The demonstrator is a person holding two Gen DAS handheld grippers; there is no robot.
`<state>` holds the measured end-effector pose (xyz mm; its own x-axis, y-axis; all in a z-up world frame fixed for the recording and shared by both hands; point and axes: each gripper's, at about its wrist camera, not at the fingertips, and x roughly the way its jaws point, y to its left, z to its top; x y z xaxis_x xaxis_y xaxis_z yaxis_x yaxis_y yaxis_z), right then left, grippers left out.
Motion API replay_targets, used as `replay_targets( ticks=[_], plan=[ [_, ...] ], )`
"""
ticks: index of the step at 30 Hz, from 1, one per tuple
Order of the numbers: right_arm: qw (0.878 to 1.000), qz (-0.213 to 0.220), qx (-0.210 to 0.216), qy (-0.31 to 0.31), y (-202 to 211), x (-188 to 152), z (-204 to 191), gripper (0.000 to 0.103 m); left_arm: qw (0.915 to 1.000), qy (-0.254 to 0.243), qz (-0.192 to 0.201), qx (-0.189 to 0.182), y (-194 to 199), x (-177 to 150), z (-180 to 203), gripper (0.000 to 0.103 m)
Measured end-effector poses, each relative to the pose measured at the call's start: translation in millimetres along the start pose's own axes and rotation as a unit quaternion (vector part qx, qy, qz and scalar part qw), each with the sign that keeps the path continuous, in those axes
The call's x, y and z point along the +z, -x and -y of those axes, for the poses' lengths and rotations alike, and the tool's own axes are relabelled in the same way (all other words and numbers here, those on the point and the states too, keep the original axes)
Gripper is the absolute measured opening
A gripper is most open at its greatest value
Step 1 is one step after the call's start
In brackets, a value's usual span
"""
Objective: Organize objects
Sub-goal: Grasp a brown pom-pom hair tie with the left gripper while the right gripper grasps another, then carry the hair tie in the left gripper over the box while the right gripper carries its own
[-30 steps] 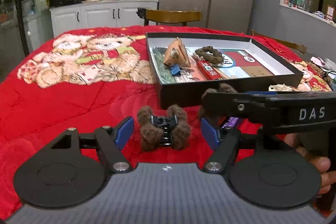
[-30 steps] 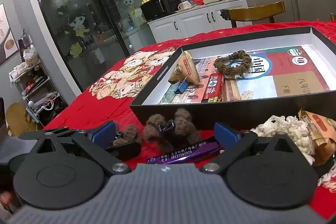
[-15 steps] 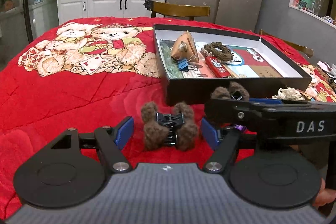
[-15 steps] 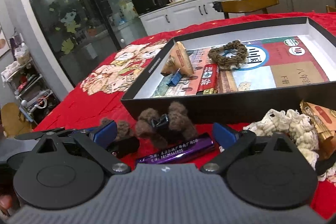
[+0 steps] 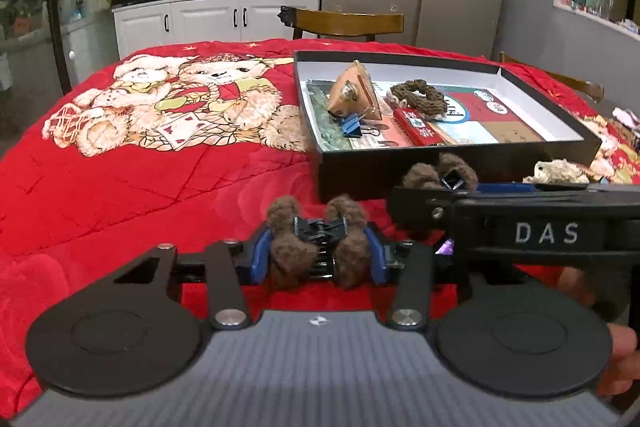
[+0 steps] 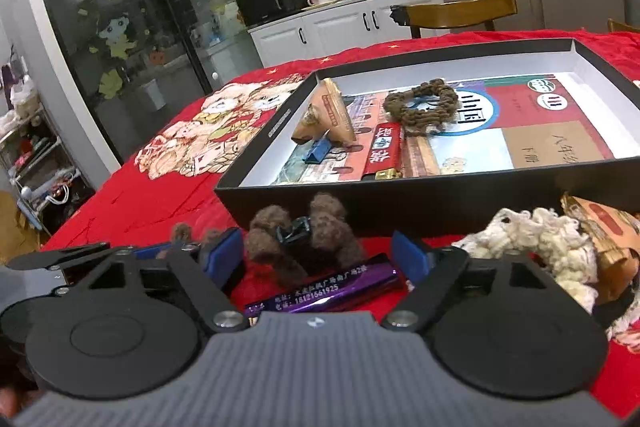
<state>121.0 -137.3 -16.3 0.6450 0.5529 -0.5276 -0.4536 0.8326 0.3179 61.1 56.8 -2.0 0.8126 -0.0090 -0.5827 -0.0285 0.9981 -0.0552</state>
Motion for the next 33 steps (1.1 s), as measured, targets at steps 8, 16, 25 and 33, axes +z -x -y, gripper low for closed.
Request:
replay_targets(
  ticks=[8,16,25,33],
  plan=[
    [1.000,-0.002,0.003,0.014,1.4,-1.4,-2.4,0.055,0.9998,-0.001,0.002,0.019,1.3,-0.8,-0.1,0.052],
    [1.000,0.001,-0.001,0.014,3.2,-1.6,-2.4,0.049,0.9995,0.006,0.006,0.031,2.8,-1.5,-2.2,0.052],
    [1.000,-0.001,-0.002,0.020,5.7,-1.8,-2.3,0.049,0.9993,0.009,0.009,0.036,3.0,-1.2,-3.0,0.052],
    [1.000,-0.003,0.007,0.018,7.9,-2.2,1.6,0.049,0.9984,0.019,0.019,0.050,3.9,0.1,-6.2,0.052]
  ],
)
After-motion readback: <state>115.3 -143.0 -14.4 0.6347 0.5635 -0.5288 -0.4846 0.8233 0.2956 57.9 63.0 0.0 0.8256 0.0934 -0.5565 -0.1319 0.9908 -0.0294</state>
